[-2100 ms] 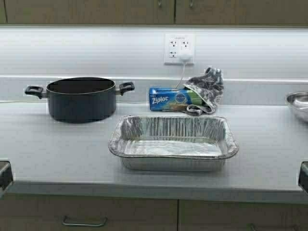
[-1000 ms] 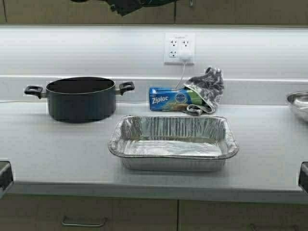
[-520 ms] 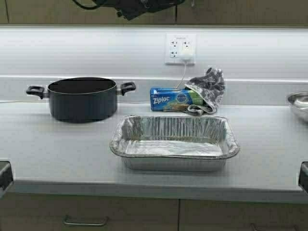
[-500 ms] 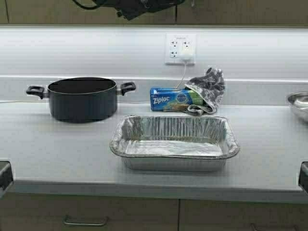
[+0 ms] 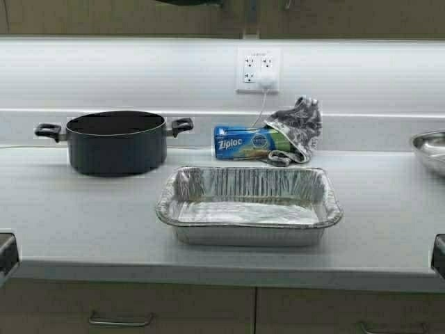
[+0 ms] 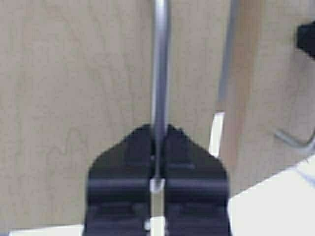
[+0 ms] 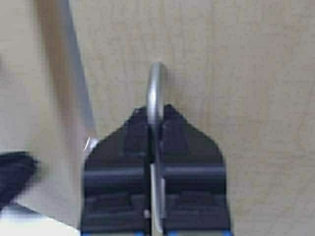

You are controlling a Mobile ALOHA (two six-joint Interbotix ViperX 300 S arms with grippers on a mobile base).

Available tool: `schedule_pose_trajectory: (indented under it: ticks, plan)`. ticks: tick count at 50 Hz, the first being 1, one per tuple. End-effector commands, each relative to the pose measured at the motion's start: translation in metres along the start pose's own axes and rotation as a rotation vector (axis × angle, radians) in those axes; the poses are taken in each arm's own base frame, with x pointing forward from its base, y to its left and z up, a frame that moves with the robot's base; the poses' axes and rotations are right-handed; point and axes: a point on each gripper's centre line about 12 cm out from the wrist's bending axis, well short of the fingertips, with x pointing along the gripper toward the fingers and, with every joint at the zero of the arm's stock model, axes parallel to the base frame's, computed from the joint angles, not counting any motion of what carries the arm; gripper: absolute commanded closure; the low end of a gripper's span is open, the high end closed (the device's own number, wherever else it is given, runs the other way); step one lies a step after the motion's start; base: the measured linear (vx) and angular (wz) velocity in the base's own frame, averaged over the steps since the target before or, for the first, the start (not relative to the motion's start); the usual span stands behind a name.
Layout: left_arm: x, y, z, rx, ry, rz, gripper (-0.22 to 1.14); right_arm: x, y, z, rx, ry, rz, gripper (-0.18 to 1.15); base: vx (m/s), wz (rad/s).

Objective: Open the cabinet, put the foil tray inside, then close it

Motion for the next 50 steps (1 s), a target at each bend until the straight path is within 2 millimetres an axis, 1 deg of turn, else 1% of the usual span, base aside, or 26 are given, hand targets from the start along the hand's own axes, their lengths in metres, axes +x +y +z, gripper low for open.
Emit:
schedule_pose_trajectory:
  ticks: [1, 7, 16, 22, 27, 29, 30, 32, 34, 37, 40, 42, 43, 45, 48, 50]
  plan:
    - [-0.047, 0.026, 0.026, -0.030, -0.030, 0.026, 0.89, -0.038, -0.009, 0.009, -0.003, 0.019, 0.069, 0.90, -0.01, -0.02]
    - [-0.079, 0.046, 0.027, -0.030, 0.016, 0.041, 0.89, -0.055, -0.018, 0.002, -0.018, 0.073, 0.108, 0.90, -0.02, -0.04]
    - [-0.114, 0.071, 0.034, 0.005, 0.101, 0.043, 0.89, -0.071, -0.042, -0.008, -0.057, 0.141, 0.106, 0.90, -0.06, -0.04]
    - [-0.129, 0.088, 0.039, 0.008, 0.119, 0.082, 0.89, -0.077, -0.056, -0.008, -0.069, 0.170, 0.093, 0.90, -0.10, -0.03]
    - [-0.132, 0.102, 0.040, 0.005, 0.113, 0.133, 0.89, -0.077, -0.062, -0.007, -0.089, 0.175, 0.082, 0.90, -0.12, -0.01]
    - [-0.132, 0.106, 0.040, 0.016, 0.115, 0.146, 0.87, -0.075, -0.062, -0.005, -0.095, 0.178, 0.083, 0.86, -0.12, 0.00]
    - [-0.131, 0.108, 0.040, 0.021, 0.120, 0.151, 0.85, -0.075, -0.061, -0.004, -0.103, 0.182, 0.092, 0.84, -0.12, 0.01]
    - [-0.131, 0.108, 0.037, 0.041, 0.134, 0.145, 0.78, -0.075, -0.057, -0.005, -0.116, 0.215, 0.126, 0.74, -0.13, 0.01]
    - [-0.131, 0.107, 0.036, 0.063, 0.149, 0.135, 0.66, -0.078, -0.054, -0.008, -0.129, 0.267, 0.166, 0.59, -0.13, 0.01]
    - [-0.131, 0.105, 0.034, 0.092, 0.176, 0.117, 0.40, -0.079, -0.053, -0.008, -0.142, 0.325, 0.206, 0.31, -0.12, -0.01]
    - [-0.134, 0.103, 0.029, 0.097, 0.215, 0.100, 0.10, -0.081, -0.055, -0.011, -0.142, 0.384, 0.230, 0.08, -0.11, -0.01]
    - [-0.137, 0.102, 0.023, 0.090, 0.249, 0.092, -0.08, -0.084, -0.057, -0.014, -0.133, 0.430, 0.244, -0.02, -0.09, -0.03]
    - [-0.139, 0.102, 0.020, 0.093, 0.265, 0.087, -0.14, -0.086, -0.057, -0.015, -0.130, 0.447, 0.250, -0.02, -0.08, -0.04]
    - [-0.145, 0.100, 0.014, 0.096, 0.299, 0.076, -0.18, -0.091, -0.059, -0.017, -0.123, 0.482, 0.259, -0.01, -0.07, -0.03]
    - [-0.158, 0.098, 0.006, 0.083, 0.335, 0.062, -0.14, -0.101, -0.060, -0.019, -0.127, 0.529, 0.277, 0.00, -0.06, -0.03]
    - [-0.168, 0.096, 0.002, 0.076, 0.357, 0.052, -0.08, -0.109, -0.059, -0.021, -0.135, 0.558, 0.290, 0.00, -0.05, -0.03]
